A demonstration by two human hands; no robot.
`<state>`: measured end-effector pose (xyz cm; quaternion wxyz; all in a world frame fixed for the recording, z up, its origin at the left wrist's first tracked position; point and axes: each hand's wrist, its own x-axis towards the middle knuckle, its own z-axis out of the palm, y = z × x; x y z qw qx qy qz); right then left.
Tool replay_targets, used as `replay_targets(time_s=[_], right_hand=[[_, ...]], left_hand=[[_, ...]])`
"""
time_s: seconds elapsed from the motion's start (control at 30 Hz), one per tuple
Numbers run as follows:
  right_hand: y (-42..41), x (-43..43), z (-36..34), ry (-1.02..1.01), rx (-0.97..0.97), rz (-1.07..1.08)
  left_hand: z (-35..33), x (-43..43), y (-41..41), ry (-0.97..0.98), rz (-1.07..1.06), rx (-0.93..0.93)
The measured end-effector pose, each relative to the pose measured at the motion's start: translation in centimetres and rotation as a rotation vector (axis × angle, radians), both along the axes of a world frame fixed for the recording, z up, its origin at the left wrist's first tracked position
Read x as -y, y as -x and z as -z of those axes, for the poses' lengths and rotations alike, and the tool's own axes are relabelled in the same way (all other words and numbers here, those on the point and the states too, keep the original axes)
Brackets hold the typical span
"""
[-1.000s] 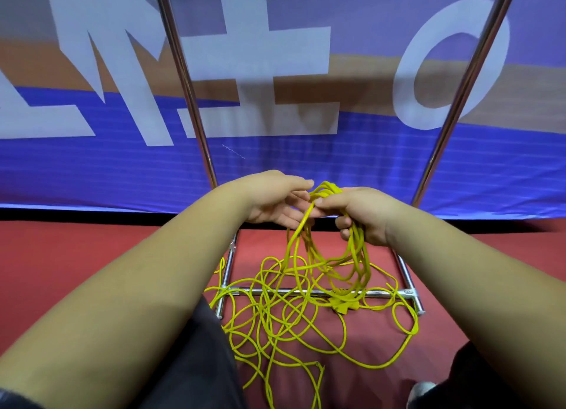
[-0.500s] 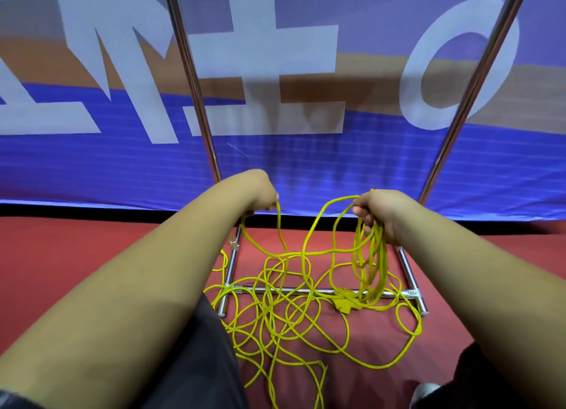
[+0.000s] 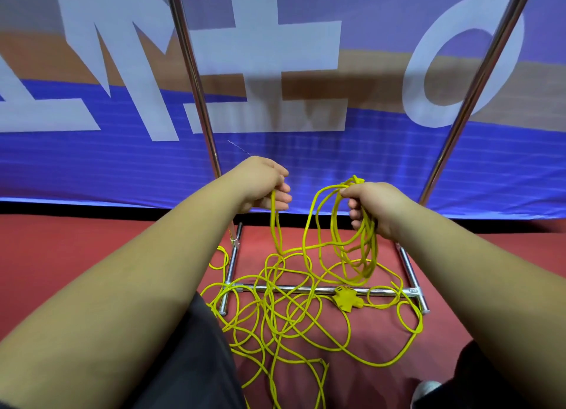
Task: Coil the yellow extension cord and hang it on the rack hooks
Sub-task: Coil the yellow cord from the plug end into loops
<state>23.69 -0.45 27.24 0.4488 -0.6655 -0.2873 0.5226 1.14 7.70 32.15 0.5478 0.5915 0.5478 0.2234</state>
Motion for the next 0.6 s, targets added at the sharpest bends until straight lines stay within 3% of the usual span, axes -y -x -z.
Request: replay_targets(time_s=[0.1,0.17,0.3,0.6], right_hand=[[1.0,0.2,-0.6,-0.010,-0.055,-0.057],[1.7,0.3,-0.7,-0.001,-0.076,-0.119],[3.0,0.7,-0.8,0.005,-0.111,-0.235],[1.4,0.5,-0.2,0.066,-0.010,-0.130]], left_hand=[[0.2,0.3,-0.9,0.167,-0.045,0.199],[0.7,0.3,-1.3,0.152,-0.037,0.219],[1.4,0.3,-1.8,-0.075,0.041,0.039],[2.1,-1.6,0.6,0.070,0.018,-0.203]])
